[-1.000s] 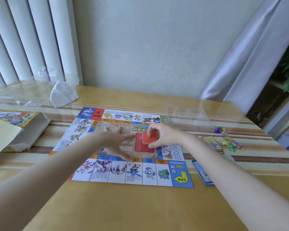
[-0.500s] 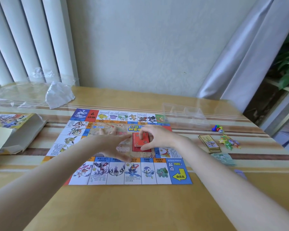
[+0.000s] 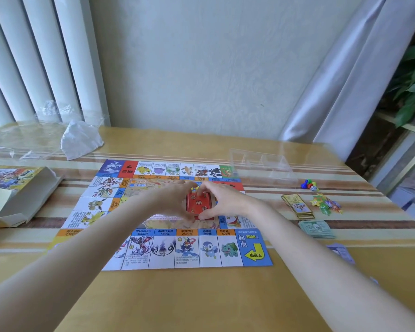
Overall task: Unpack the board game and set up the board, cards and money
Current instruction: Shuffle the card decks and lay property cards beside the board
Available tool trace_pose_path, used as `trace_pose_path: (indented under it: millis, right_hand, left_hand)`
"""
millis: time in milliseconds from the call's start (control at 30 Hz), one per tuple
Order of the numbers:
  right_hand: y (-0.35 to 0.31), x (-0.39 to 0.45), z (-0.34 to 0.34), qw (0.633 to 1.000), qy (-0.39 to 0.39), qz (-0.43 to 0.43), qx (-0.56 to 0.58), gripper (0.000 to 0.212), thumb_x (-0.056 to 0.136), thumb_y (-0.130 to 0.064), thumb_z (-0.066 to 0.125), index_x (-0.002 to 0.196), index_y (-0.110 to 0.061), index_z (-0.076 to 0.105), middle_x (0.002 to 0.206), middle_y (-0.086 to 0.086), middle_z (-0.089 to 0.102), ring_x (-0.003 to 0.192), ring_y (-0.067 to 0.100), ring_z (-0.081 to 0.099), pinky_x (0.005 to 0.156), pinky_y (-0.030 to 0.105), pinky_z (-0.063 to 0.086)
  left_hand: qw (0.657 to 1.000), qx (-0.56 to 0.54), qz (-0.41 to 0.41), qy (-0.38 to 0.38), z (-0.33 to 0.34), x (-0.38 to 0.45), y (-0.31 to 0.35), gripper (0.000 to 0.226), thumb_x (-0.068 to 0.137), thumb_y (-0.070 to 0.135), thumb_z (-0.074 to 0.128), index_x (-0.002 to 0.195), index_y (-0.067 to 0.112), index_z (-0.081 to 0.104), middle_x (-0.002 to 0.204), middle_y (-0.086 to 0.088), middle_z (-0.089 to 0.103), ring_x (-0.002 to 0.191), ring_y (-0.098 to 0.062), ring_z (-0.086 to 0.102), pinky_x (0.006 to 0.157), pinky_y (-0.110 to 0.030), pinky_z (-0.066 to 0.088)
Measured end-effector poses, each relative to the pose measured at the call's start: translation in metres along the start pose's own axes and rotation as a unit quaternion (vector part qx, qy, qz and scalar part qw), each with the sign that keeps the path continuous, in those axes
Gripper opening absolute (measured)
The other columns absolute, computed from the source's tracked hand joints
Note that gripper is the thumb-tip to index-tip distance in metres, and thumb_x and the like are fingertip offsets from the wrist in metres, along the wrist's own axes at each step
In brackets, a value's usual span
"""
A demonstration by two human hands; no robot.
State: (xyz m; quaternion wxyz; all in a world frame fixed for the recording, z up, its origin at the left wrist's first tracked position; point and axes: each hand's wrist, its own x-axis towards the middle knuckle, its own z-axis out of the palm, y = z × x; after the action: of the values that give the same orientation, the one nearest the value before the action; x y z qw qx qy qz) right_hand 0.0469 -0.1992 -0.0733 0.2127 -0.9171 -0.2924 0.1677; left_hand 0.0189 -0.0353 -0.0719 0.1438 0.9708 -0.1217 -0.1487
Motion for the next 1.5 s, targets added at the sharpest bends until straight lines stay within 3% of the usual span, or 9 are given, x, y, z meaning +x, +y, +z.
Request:
trace_pose_path:
  millis: [300,533,667,900,1000,1100,1233,1367,1500]
  right_hand:
    - [0.007,-0.001,-0.008,0.999,0.032,-0.003,0.014,0.04,0.08,-0.033,0.072,0.112,-0.016,0.056,0.125,0.001,0.048,0.114,0.016,0.046,0.096,0.033,0.04]
    - [0.067,-0.029,-0.05,0.959,0.233,0.114,-0.114,0.024,0.091,-0.014,0.055,0.115,-0.01,0.055,0.132,0.004,0.05,0.125,0.024,0.041,0.096,0.03,0.033]
    - [0.1,-0.023,-0.058,0.944,0.18,0.16,-0.223,0.047,0.091,-0.004,0.047,0.136,-0.011,0.038,0.143,0.006,0.038,0.128,0.028,0.033,0.101,0.038,0.035]
    - [0.133,0.002,-0.066,0.906,0.22,0.168,-0.321,0.038,0.084,0.01,0.039,0.11,-0.008,0.059,0.11,0.013,0.058,0.11,0.03,0.045,0.08,0.031,0.036]
    - [0.141,-0.001,-0.074,0.916,0.229,0.146,-0.296,0.044,0.088,0.005,0.042,0.131,-0.005,0.046,0.123,0.013,0.055,0.123,0.03,0.037,0.093,0.036,0.038]
    - [0.134,-0.022,-0.082,0.94,0.254,0.091,-0.207,0.023,0.091,-0.006,0.049,0.111,-0.007,0.059,0.114,0.008,0.058,0.108,0.023,0.048,0.084,0.029,0.038]
    - [0.103,-0.069,-0.086,0.993,0.07,0.066,-0.074,0.016,0.084,-0.019,0.067,0.1,-0.015,0.068,0.099,-0.004,0.065,0.088,0.007,0.056,0.082,0.023,0.046]
    - [0.074,-0.106,-0.068,0.977,-0.118,0.101,-0.143,0.057,0.077,-0.036,0.074,0.127,-0.02,0.052,0.12,-0.007,0.055,0.107,0.011,0.052,0.085,0.023,0.043]
    - [0.069,-0.124,-0.048,0.958,-0.15,0.133,-0.204,0.079,0.075,-0.031,0.076,0.14,-0.02,0.034,0.129,-0.005,0.038,0.121,0.017,0.043,0.088,0.03,0.039]
  left_hand:
    - [0.996,-0.045,0.02,0.078,-0.006,0.001,0.006,0.08,0.079,0.037,0.071,0.144,0.021,0.027,0.142,-0.004,0.036,0.122,-0.019,0.046,0.096,-0.03,0.039]
    - [0.991,0.022,0.068,0.116,-0.005,0.023,0.041,0.055,0.092,0.038,0.054,0.14,0.017,0.037,0.142,-0.005,0.04,0.127,-0.022,0.043,0.103,-0.036,0.037]
    - [0.991,0.039,0.07,0.106,0.001,0.048,0.06,0.047,0.096,0.03,0.047,0.14,0.014,0.039,0.139,-0.007,0.046,0.124,-0.023,0.047,0.099,-0.034,0.04]
    - [0.989,0.017,0.104,0.106,0.007,0.077,0.082,0.035,0.095,0.017,0.048,0.129,0.013,0.052,0.126,-0.007,0.057,0.112,-0.021,0.054,0.089,-0.028,0.043]
    - [0.985,0.003,0.123,0.119,0.011,0.079,0.092,0.034,0.094,0.015,0.047,0.128,0.012,0.053,0.126,-0.006,0.057,0.112,-0.02,0.055,0.092,-0.029,0.043]
    - [0.981,-0.038,0.145,0.119,0.013,0.072,0.106,0.031,0.093,0.012,0.048,0.123,0.008,0.058,0.122,-0.005,0.062,0.107,-0.017,0.059,0.091,-0.022,0.043]
    - [0.984,-0.031,0.158,0.076,0.018,0.054,0.126,0.023,0.09,0.016,0.056,0.111,0.012,0.065,0.106,-0.001,0.068,0.09,-0.011,0.061,0.077,-0.015,0.042]
    - [0.99,-0.013,0.126,0.066,0.031,0.036,0.132,0.027,0.086,0.034,0.062,0.104,0.015,0.066,0.101,0.003,0.068,0.086,-0.01,0.06,0.066,-0.014,0.038]
    - [0.989,-0.025,0.131,0.063,0.039,0.017,0.135,0.02,0.087,0.023,0.062,0.105,0.015,0.066,0.104,0.001,0.068,0.091,-0.013,0.062,0.074,-0.015,0.045]
